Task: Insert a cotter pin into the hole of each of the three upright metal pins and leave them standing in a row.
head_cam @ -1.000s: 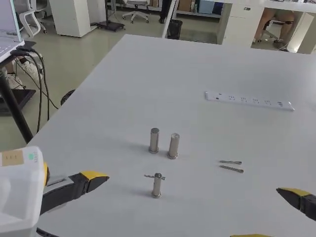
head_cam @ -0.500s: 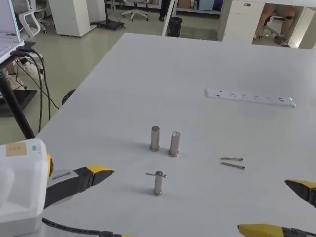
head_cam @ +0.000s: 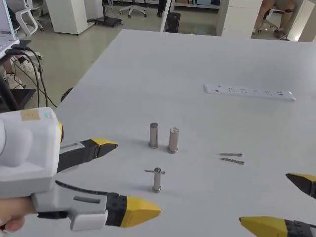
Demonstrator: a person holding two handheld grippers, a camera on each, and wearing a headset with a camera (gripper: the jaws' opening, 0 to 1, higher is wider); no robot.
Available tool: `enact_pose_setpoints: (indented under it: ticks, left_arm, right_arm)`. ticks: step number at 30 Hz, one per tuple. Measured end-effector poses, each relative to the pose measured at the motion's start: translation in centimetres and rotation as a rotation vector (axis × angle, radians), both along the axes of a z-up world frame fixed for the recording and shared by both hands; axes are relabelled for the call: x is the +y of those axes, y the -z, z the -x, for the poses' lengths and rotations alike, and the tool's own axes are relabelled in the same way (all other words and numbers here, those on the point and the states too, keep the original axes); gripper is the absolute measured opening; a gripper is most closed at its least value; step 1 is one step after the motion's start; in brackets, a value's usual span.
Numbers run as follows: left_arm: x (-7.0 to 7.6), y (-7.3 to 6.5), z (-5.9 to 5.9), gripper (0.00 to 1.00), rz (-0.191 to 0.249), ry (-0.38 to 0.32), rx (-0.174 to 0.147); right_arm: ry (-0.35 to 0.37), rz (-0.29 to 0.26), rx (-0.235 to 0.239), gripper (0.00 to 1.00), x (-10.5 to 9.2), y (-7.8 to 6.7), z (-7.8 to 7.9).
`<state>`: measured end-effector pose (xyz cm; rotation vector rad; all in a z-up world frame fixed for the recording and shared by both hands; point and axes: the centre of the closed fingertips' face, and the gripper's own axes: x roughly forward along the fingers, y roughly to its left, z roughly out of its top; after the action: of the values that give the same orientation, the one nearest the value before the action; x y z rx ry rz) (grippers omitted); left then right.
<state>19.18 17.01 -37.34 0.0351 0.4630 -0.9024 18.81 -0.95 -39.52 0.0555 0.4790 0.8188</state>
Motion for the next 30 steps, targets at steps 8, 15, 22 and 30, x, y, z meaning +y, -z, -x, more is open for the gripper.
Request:
enact_pose_setpoints:
  ticks: [8, 15, 22, 30]
  left_arm:
    - [-0.6, -1.0, -2.3, 0.87, 0.013, 0.027, -0.018]
    - [-0.6, -1.7, -5.4, 0.85, 0.004, 0.022, -0.054]
    - [-0.7, -1.6, -7.6, 0.82, -0.026, 0.021, -0.074]
    - [-0.8, -1.5, -9.8, 0.74, 0.048, -0.024, -0.042]
  right_arm:
    - [0.011, 0.003, 0.011, 0.97, -0.5, 0.3, 0.1]
    - [0.021, 0.008, 0.010, 0.97, -1.0, 0.3, 0.2]
    - [0.036, 0.009, -0.008, 0.97, -1.4, -0.4, 0.0]
    - [0.039, 0.012, -0.013, 0.96, -1.5, -0.6, 0.2]
